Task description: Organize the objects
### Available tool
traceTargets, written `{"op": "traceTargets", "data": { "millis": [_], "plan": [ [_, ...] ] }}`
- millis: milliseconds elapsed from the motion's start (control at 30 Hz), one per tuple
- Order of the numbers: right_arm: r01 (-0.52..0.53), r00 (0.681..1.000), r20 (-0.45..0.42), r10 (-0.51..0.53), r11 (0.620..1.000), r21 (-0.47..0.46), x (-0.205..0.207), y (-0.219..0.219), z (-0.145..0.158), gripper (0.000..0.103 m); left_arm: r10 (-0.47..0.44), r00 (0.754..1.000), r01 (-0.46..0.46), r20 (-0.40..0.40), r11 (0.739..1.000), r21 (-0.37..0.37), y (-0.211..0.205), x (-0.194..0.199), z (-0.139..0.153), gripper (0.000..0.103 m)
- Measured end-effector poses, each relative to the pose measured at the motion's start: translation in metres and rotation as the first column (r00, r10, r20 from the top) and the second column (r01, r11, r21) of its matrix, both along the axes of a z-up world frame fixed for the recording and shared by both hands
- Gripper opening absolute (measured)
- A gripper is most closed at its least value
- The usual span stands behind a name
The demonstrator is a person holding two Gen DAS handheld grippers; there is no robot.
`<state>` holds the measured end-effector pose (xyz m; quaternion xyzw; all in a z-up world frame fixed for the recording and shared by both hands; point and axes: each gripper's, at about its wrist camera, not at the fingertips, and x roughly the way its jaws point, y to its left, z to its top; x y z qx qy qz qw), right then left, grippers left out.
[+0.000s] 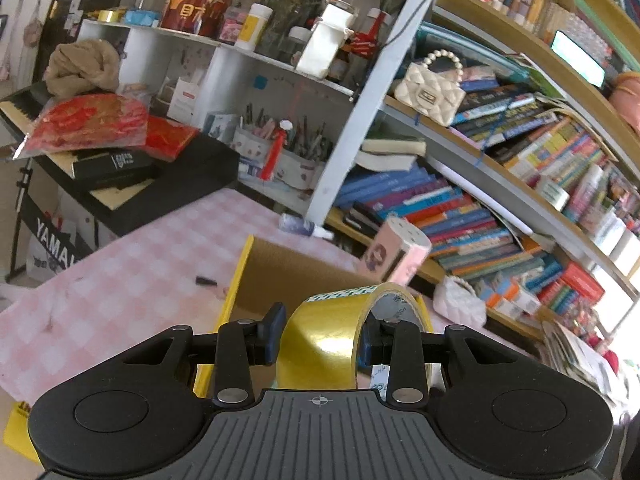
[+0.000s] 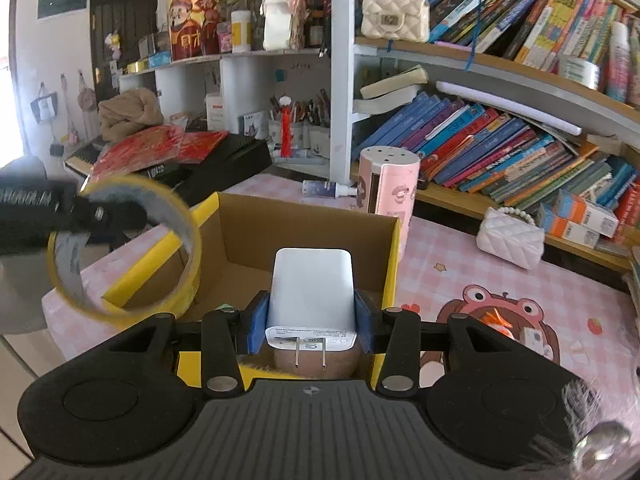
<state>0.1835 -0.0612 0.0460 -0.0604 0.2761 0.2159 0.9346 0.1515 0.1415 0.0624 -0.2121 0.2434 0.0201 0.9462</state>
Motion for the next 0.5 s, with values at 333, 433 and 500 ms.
{"op": "traceTargets", "data": {
  "millis": [333,433,500],
  "plan": [
    [-0.09,0.996,-0.035,0.088,0.993,-0.073,0.046,0.018,-0.025,0.041,0.023,0.998,-0.018,-0.057,0.996,0.09,-0.013,0.045,-0.011,0.034],
    [-0.127,0.991,-0.049,0.123,0.988,-0.093,0.055,0.024,-0.031,0.041,0.029,0.996,-0.017,-0.086,0.991,0.131,-0.017,0.055,-0.019,0.034],
    [-0.149,0.988,-0.064,0.143,0.984,-0.101,0.061,0.028,-0.035,0.041,0.033,0.995,-0.017,-0.097,0.986,0.164,-0.018,0.06,-0.021,0.034]
  ]
}}
